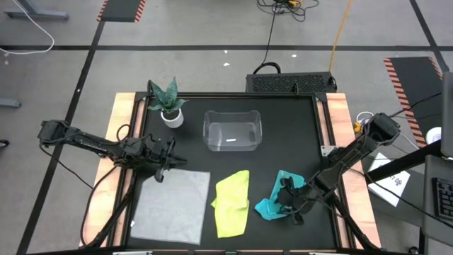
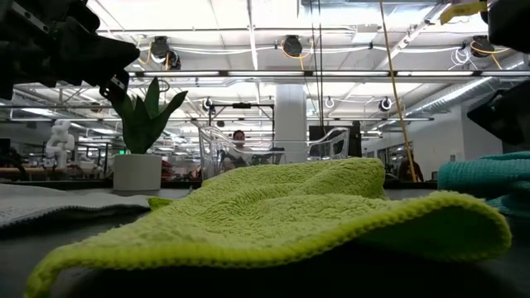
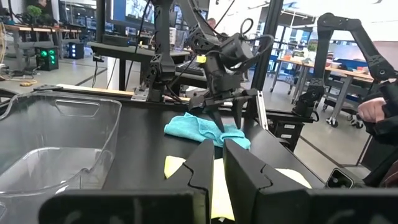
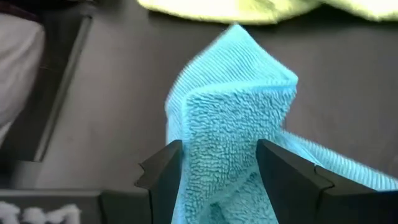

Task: Fold microfiber towels
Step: Fold the blue towel

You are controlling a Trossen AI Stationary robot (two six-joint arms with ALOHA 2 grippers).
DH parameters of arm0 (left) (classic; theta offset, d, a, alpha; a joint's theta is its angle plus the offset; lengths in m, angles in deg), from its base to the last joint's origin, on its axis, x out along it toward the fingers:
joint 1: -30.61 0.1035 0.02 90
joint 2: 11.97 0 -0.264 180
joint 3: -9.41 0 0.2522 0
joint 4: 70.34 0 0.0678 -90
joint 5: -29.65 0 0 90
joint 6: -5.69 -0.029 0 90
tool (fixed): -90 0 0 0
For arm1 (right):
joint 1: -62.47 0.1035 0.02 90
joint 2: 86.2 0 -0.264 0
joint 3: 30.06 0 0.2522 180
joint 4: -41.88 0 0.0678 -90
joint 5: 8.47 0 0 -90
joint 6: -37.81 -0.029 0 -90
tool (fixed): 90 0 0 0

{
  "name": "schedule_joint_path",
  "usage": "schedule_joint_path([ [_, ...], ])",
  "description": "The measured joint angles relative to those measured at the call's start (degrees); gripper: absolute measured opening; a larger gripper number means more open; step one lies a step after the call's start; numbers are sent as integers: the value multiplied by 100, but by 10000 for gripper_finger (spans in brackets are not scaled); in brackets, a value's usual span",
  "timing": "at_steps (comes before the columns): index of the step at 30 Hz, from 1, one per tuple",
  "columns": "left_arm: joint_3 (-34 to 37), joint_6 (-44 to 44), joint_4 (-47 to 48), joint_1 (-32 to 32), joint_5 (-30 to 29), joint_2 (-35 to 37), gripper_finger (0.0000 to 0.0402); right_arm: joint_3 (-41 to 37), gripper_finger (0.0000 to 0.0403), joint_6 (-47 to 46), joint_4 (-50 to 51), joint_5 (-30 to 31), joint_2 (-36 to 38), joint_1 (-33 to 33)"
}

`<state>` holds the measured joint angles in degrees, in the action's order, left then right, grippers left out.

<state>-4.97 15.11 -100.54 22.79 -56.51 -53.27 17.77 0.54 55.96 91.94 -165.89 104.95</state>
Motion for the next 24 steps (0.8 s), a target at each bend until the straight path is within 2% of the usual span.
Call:
schedule_joint_path([
  [10,0,-6,-2,0,1,0,37,10,201,-128,-14,-11,-7,46],
  [17,0,-13,-1,0,2,0,37,433,201,136,174,32,-5,193],
  [20,0,-16,0,0,4,0,37,521,201,129,403,250,-5,236],
  [24,0,-19,8,0,7,0,37,694,200,181,796,874,-236,359],
])
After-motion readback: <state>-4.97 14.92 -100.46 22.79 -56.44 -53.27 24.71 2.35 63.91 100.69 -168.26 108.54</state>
